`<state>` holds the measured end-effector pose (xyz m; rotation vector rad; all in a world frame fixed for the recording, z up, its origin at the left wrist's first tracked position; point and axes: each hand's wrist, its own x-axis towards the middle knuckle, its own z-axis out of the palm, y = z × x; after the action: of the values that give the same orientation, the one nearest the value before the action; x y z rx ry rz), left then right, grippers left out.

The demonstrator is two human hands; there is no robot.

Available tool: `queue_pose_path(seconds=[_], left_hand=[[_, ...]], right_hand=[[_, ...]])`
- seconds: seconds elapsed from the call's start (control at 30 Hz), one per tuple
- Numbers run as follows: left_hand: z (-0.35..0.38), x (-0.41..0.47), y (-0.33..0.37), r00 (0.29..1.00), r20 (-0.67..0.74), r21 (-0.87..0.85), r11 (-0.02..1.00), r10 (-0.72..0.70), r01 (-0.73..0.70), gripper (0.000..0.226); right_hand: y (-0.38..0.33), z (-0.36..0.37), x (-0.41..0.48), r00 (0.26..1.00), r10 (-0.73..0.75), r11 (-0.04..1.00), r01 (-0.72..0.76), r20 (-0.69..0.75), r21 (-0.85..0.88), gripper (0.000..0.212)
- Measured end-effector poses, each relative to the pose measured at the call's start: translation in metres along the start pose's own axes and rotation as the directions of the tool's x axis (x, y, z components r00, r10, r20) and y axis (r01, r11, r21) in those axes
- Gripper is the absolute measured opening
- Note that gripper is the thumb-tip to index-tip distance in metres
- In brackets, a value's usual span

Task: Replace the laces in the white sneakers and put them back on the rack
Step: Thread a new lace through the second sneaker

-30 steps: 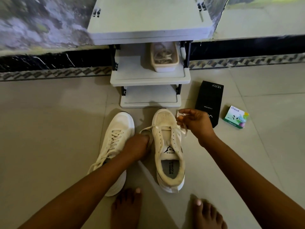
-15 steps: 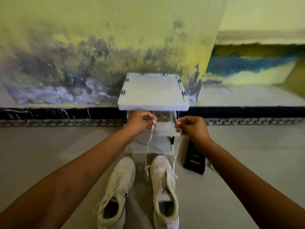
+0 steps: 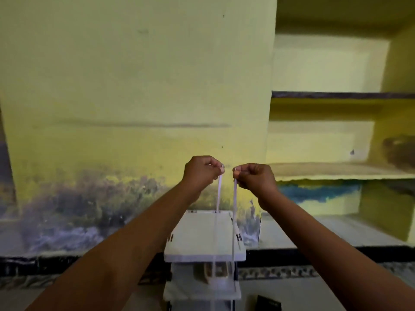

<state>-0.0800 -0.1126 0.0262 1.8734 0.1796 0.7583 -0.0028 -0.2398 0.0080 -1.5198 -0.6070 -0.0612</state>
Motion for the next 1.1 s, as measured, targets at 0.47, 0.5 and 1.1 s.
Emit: queue_pose_path(seconds=[0.47,0.5,1.1], left_hand=[[0.004,0.000,0.038,0.995,-0.090,0.016,0.999,0.050,-0.049,0.015],[0.004,0.001,0.038,0.995,-0.086,0.019,0.998,0.054,-0.052,0.015],[0.019,-0.023,-0.038,0.966,0.085,-0.095,0.963,-0.246,0.253,0.019]], right_hand=[[-0.020,0.004,-0.002,0.997,-0.071,0.997,0.071,-0.038,0.002,0.012],[-0.020,0.004,-0.001,0.997,-0.072,0.997,0.072,-0.038,0.000,0.012],[0.048,0.002,-0.035,0.979,0.185,0.981,-0.178,0.088,-0.077,0.019]])
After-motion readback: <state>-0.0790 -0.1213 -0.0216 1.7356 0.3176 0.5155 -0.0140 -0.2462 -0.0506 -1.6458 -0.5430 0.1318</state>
